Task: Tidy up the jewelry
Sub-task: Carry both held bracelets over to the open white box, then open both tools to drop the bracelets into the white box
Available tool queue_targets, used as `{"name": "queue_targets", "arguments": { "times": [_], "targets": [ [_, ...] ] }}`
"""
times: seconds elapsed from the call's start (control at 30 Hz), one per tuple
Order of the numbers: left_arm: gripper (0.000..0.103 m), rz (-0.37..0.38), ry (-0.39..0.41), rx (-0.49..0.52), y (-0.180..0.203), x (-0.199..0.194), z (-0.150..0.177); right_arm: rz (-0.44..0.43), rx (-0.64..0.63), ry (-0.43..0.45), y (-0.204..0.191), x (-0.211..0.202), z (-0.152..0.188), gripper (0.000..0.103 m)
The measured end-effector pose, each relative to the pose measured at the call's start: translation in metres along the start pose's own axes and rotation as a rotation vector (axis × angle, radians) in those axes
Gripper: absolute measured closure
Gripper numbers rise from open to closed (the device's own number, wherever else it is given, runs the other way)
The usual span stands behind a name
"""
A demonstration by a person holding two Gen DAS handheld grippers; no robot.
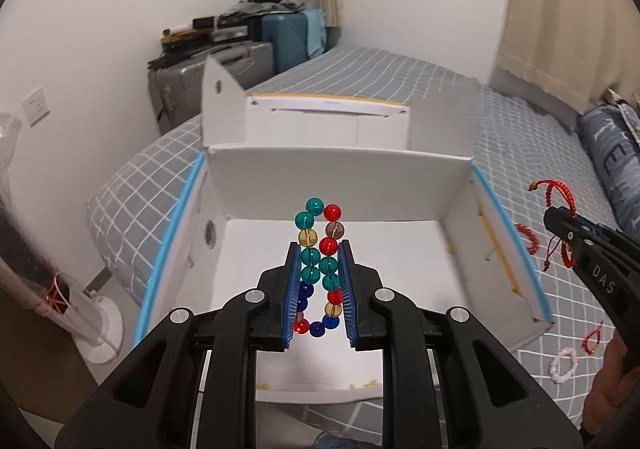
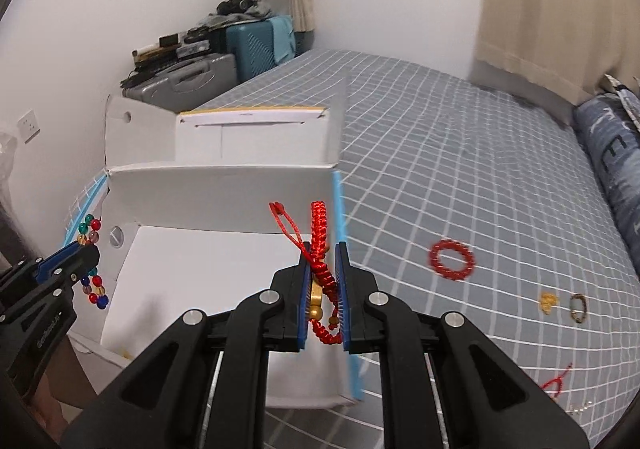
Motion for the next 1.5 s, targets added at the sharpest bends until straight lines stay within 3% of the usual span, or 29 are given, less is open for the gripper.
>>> {"name": "queue_targets", "arguments": {
  "times": [0.27, 0.43, 0.67, 1.3, 1.37, 1.43, 1.5],
  "targets": [
    [0.085, -0.045, -0.07, -0.009, -0.025, 0.031, 0.009, -0.022, 0.009, -0.094, -0.026, 0.043, 0.016, 0.093],
    [0.085, -0.05, -0.15, -0.017, -0.032, 0.05, 0.019, -0.009, 0.017, -0.166, -0.033, 0.063, 0.027, 0.093],
    [0.085, -0.049, -0.203, -0.015, -0.035, 0.063, 0.029, -0.001, 0.024, -0.251, -0.037, 0.082, 0.044, 0.093],
    [0.083, -0.061, -0.246, -0.007, -0.033, 0.071, 0.034, -0.021, 0.008, -0.289, -0.047, 0.089, 0.052, 0.09],
    [0.082, -0.069, -0.246, 0.003, -0.034, 0.07, 0.034, -0.02, 0.003, -0.285, -0.048, 0.088, 0.051, 0.084],
    [0.068, -0.073, -0.245, -0.001, -0.034, 0.069, 0.034, -0.03, 0.009, -0.273, -0.048, 0.085, 0.049, 0.063],
    [0.06, -0.081, -0.232, -0.006, -0.036, 0.065, 0.032, -0.035, 0.016, -0.25, -0.048, 0.079, 0.045, 0.052]
  ]
}}
Point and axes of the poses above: each gripper's, at about its wrist camera, not at the fingertips, and x roughly the way its jaws point, y to its right, z to its underside, the point moved 5 cm from there along x, roughly the way its jaws point, and after that the axes turned 9 degrees about y, right-handed, at the moved point
